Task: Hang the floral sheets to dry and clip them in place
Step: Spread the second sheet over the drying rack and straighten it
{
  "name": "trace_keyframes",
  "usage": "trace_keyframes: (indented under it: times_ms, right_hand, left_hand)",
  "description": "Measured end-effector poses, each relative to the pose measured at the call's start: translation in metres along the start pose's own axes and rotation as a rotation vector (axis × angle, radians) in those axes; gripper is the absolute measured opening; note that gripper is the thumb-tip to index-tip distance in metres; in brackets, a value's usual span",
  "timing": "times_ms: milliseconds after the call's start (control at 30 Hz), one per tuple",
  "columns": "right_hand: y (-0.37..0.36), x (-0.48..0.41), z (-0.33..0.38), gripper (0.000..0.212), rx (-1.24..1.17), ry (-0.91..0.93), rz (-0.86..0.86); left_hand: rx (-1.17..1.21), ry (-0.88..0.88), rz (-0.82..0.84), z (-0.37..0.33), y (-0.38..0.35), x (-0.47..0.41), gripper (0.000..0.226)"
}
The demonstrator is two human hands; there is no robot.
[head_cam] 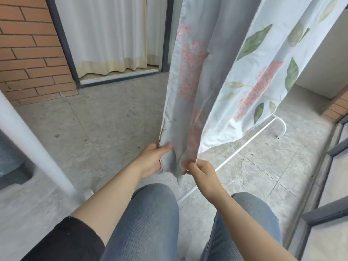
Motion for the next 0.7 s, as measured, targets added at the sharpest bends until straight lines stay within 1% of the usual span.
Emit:
trace_keyframes:
  times_ms: [33, 100, 133, 167, 200, 233, 267, 300, 333, 367, 433, 467, 500, 567, 600, 633, 700]
  right_hand:
    - [0.000, 0.000, 0.000, 0.037, -0.009, -0.002, 0.018]
    - [0.002, 0.002, -0.001, 0.035, -0.001, -0.004, 0.013]
    - [0.004, 0.004, 0.000, 0.035, 0.013, -0.003, -0.005]
    - [0.006, 0.005, -0.001, 0.034, 0.032, 0.002, -0.022]
    - [0.008, 0.007, -0.001, 0.032, 0.054, 0.015, -0.032]
    - [0.010, 0.007, -0.001, 0.028, 0.076, 0.037, -0.037]
    - [0.010, 0.007, -0.001, 0.024, 0.094, 0.063, -0.038]
    - [0.010, 0.008, -0.001, 0.021, 0.111, 0.088, -0.035]
    - [0.008, 0.009, -0.001, 0.020, 0.132, 0.106, -0.028]
    - [0.007, 0.010, 0.000, 0.020, 0.152, 0.119, -0.017]
    - [0.004, 0.015, 0.002, 0.026, 0.181, 0.142, 0.007]
    - [0.002, 0.017, 0.003, 0.029, 0.189, 0.154, 0.018]
    - [0.001, 0.018, 0.004, 0.030, 0.187, 0.154, 0.032]
    - [0.000, 0.019, 0.004, 0.031, 0.136, 0.095, 0.049]
    - [-0.001, 0.018, 0.004, 0.032, 0.086, 0.059, 0.043]
    - [-0.001, 0.017, 0.003, 0.034, 0.016, 0.028, 0.030]
    - [-0.002, 0.012, 0.000, 0.039, -0.121, -0.027, 0.010]
  left_hand:
    - [0.021, -0.018, 0.063, 0.000, -0.001, 0.005, 0.033]
    - [0.055, -0.096, 0.074, 0.002, -0.001, 0.019, 0.031]
    - [0.037, -0.156, 0.019, 0.007, 0.002, 0.025, 0.031]
    - [-0.057, -0.228, -0.065, 0.011, 0.006, 0.032, 0.027]
    - [-0.232, -0.295, -0.178, 0.018, 0.014, 0.035, 0.019]
    - [-0.481, -0.355, -0.261, 0.023, 0.022, 0.039, 0.006]
    - [-0.768, -0.416, -0.309, 0.028, 0.031, 0.040, 0.016]
    - [-1.011, -0.455, -0.311, 0.032, 0.037, 0.040, 0.032]
    - [-1.134, -0.450, -0.297, 0.034, 0.040, 0.040, 0.040]
    - [-1.158, -0.430, -0.295, 0.033, 0.039, 0.041, 0.045]
    - [-1.071, -0.367, -0.292, 0.028, 0.036, 0.038, 0.047]
    - [-0.929, -0.305, -0.293, 0.028, 0.031, 0.037, 0.046]
    - [-0.732, -0.226, -0.287, 0.028, 0.027, 0.034, 0.043]
    - [-0.297, -0.069, -0.224, 0.029, 0.016, 0.032, 0.036]
    - [-0.172, -0.031, -0.190, 0.030, 0.014, 0.031, 0.032]
    - [-0.123, -0.016, -0.163, 0.032, 0.014, 0.032, 0.029]
    - [-0.114, -0.024, -0.111, 0.036, 0.014, 0.034, 0.022]
Point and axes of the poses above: each hand's wrist, its own x-axis away from the middle knuckle, its own y-axis out of the back of the hand, z = x × y, the point moved 1 cm from there along -x, towards the middle knuckle, and after that the axes turned 2 degrees about -z, right-handed, at the moved point
